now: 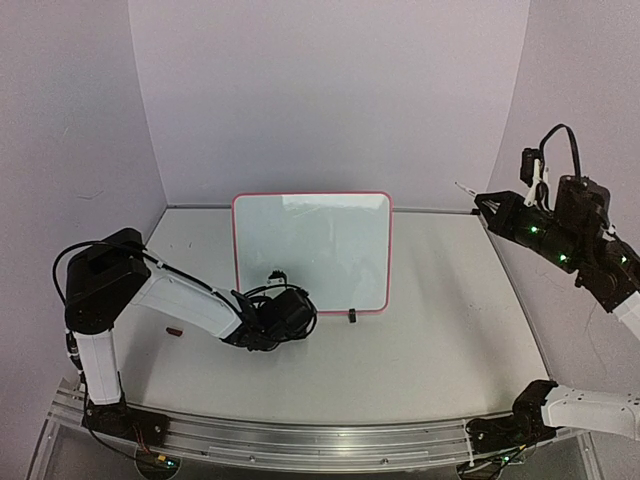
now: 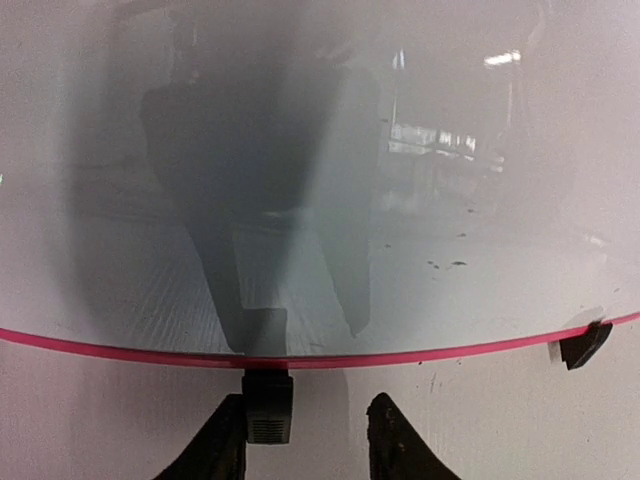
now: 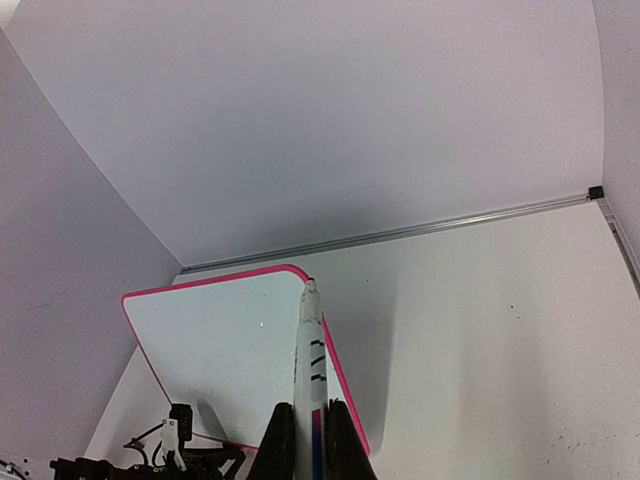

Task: Write a sentence on the whiteboard
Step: Move the whiteboard stand to the center of the board, then hold the whiteboard at the center of the board.

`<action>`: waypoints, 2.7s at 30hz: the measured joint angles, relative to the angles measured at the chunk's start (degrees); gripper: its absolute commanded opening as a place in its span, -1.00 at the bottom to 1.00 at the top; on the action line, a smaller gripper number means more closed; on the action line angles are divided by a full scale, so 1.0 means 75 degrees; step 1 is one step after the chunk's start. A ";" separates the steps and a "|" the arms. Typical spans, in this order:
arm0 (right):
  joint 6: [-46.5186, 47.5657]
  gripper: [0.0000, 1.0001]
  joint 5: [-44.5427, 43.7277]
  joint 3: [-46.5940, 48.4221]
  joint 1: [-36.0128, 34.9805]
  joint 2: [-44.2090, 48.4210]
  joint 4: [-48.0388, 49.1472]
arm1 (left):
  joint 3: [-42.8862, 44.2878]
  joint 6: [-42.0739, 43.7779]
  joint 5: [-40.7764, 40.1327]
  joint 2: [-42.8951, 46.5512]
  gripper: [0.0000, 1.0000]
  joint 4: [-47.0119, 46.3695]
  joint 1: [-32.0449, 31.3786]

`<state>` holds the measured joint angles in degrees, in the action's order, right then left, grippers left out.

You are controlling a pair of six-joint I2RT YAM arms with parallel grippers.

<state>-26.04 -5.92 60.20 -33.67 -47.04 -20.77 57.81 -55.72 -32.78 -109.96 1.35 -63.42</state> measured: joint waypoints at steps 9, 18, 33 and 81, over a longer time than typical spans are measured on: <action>0.0002 -1.00 -0.0011 0.0000 0.0000 0.0002 0.0002 | -0.0668 0.0366 0.0243 0.1331 0.20 -0.0264 -0.0095; 0.0090 -1.00 0.0355 0.0000 0.0000 -0.0037 0.0033 | -0.1553 0.1089 0.1002 0.2816 0.60 0.0163 -0.0127; 0.0201 -1.00 0.2736 0.0009 -0.0455 -0.1380 0.1447 | -0.0873 0.4523 0.5839 0.5847 0.66 0.2166 0.4098; -0.0401 -1.00 0.2862 0.1174 -0.2538 -0.6056 0.5050 | -0.1503 0.6896 1.0855 0.2448 -0.67 -0.2521 0.6411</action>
<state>-29.04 15.55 69.01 -52.71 -92.47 17.10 46.54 -4.00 48.63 -91.60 -17.56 -15.34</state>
